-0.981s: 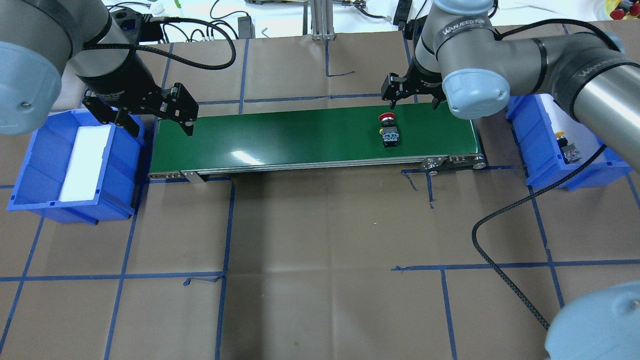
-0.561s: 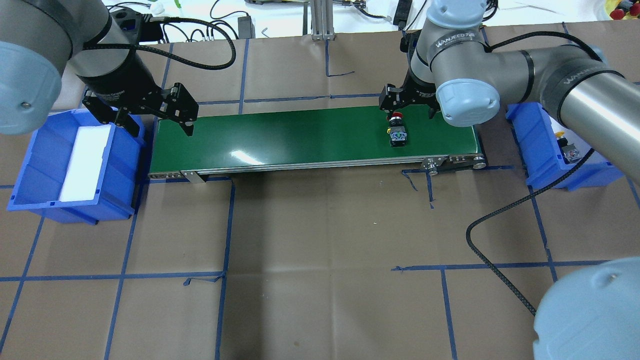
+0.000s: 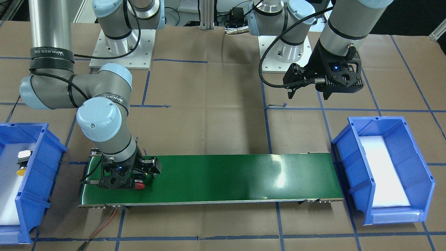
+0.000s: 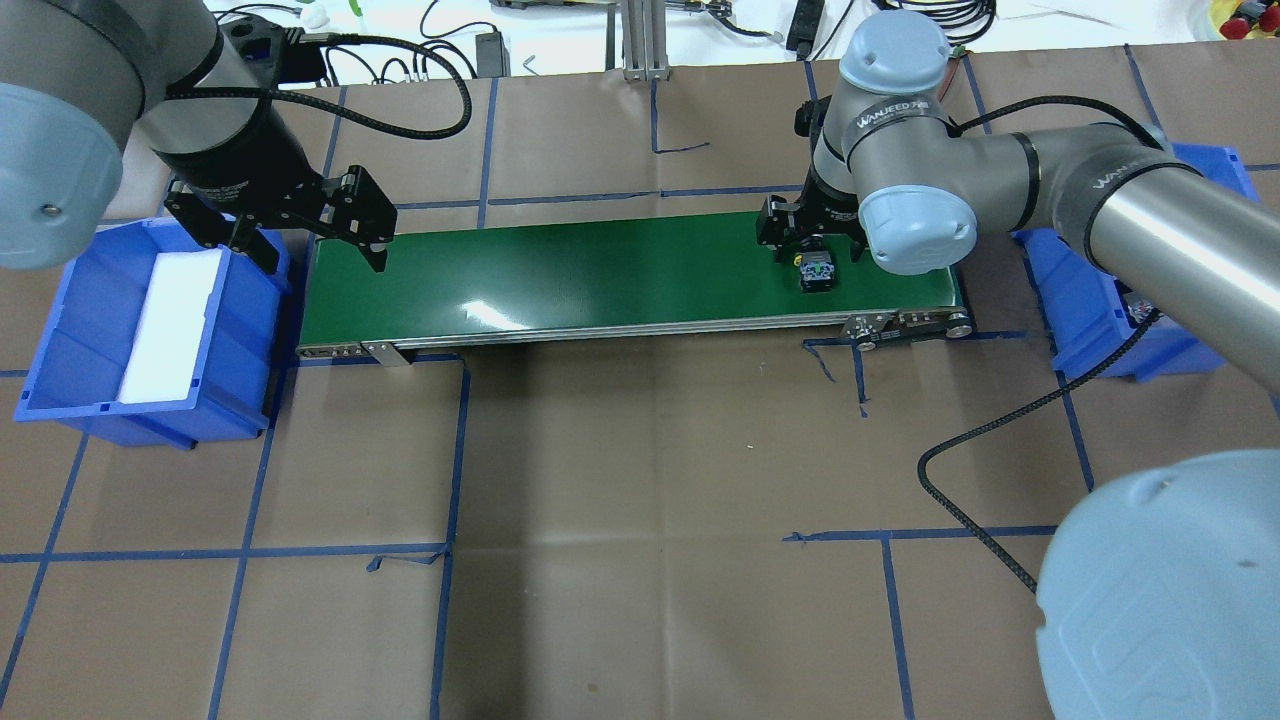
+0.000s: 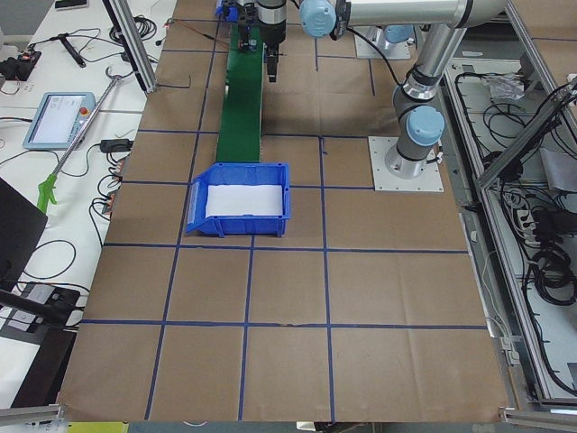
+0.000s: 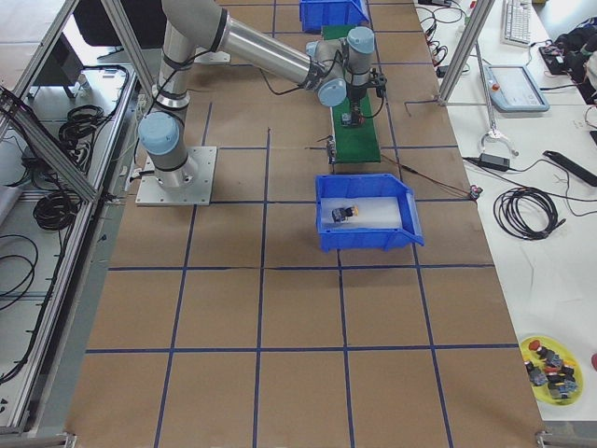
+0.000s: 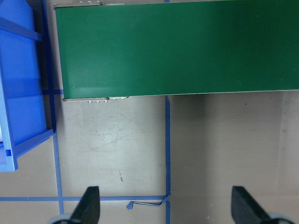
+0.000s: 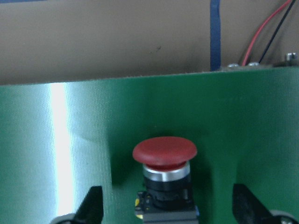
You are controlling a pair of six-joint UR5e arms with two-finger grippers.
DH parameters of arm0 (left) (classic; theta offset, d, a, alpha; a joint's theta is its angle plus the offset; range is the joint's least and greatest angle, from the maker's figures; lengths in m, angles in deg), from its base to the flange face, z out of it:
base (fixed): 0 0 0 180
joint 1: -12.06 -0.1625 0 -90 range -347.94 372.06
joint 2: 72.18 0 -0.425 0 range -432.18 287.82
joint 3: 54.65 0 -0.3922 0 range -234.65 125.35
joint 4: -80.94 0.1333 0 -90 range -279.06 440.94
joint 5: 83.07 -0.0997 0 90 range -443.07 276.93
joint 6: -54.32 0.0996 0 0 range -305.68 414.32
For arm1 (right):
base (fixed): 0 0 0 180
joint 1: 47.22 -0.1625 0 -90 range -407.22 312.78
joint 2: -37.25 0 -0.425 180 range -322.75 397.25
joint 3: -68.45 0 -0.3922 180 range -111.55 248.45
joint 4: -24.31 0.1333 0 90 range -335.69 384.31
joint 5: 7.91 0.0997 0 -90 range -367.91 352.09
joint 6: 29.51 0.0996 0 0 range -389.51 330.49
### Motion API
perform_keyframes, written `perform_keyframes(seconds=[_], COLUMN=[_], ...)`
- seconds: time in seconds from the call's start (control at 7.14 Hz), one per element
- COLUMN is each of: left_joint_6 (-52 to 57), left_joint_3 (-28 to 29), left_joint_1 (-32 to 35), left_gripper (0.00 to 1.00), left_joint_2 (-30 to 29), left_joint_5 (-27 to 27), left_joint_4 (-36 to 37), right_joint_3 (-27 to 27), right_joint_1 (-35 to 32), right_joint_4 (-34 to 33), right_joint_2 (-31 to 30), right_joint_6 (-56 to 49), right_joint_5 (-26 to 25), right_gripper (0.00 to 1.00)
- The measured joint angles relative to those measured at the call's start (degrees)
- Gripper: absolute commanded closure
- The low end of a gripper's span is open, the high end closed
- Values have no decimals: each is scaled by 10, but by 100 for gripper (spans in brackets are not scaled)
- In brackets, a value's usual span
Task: Transport two buttons from left to right
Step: 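Carry the red button into the bin beside the yellow button and release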
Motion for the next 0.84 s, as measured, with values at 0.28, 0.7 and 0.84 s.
perform_keyframes(seconds=[0.28,0.7,0.84], left_joint_6=[0,0,0], left_joint_3=[0,0,0], left_joint_1=[0,0,0], left_gripper=[0,0,0], left_joint_2=[-1,0,0], left_joint_5=[0,0,0], left_joint_4=[0,0,0], right_joint_3=[0,3,5], right_joint_1=[1,7,17], right_joint_4=[14,57,71], right_joint_2=[1,-17,-38], right_joint_6=[0,-3,-3], right_joint_5=[-5,-7,-7], right_gripper=[98,98,97])
